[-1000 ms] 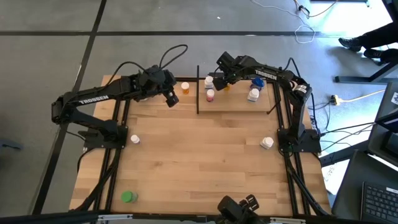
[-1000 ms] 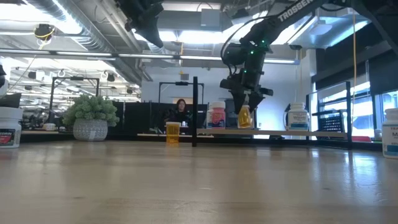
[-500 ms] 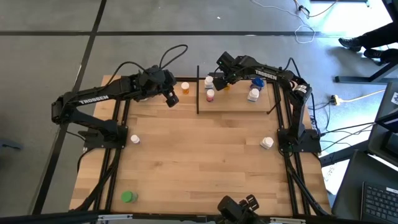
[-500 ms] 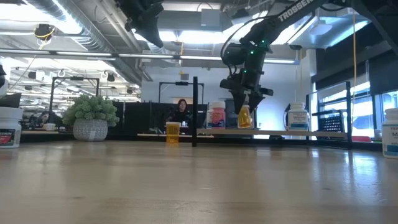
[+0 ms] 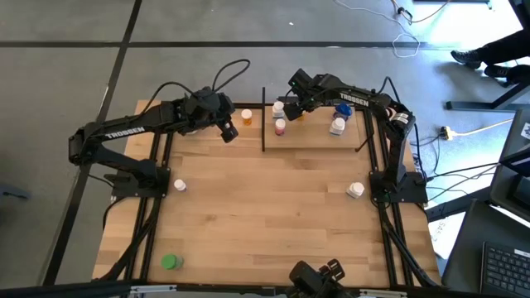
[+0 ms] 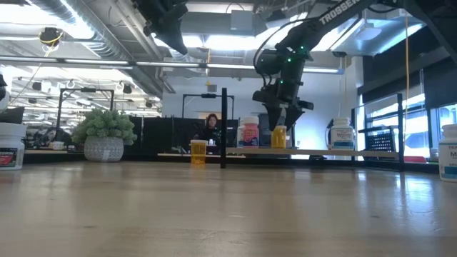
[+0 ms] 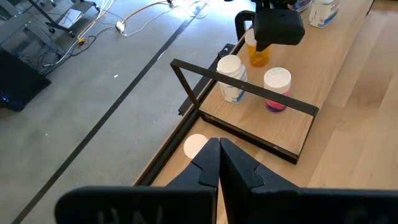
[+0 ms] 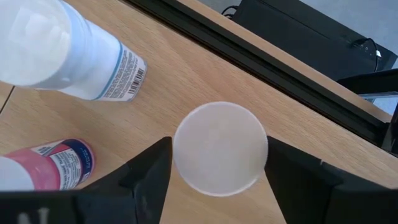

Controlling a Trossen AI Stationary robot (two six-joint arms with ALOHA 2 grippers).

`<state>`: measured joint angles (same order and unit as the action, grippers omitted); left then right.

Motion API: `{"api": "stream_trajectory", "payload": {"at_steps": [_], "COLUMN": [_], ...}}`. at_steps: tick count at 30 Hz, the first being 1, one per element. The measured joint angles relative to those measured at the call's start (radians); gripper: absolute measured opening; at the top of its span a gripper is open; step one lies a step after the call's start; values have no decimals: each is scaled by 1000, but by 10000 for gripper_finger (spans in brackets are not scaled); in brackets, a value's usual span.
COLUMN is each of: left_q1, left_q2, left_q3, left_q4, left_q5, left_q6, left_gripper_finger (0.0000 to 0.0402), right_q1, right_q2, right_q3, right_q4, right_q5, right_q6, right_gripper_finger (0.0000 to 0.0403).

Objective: Pick and place medicine bottles onto shelf by color
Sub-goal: Put the orange medicine bottle on the shelf

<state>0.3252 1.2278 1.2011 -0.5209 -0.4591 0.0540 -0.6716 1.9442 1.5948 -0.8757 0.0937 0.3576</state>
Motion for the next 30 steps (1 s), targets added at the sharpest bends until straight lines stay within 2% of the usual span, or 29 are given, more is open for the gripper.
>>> {"api": "stream_trajectory", "payload": {"at_steps": [7,12,30], "left_q1": [0,0,0], "left_q2": [0,0,0], "left_q3": [0,0,0], "left_q4": [0,0,0], "left_q5": [0,0,0], "left_q6": [0,0,1], "left_gripper_finger": [0,0,0], "right_q1": [0,0,0], "right_q2": [0,0,-32], "right_q3": [0,0,0], "right_q4": [0,-3,-1], "right_q5": [-1,-43,-43], "right_q6": [-2,-6,-25], "right_gripper_finger": [244,244,244]}}
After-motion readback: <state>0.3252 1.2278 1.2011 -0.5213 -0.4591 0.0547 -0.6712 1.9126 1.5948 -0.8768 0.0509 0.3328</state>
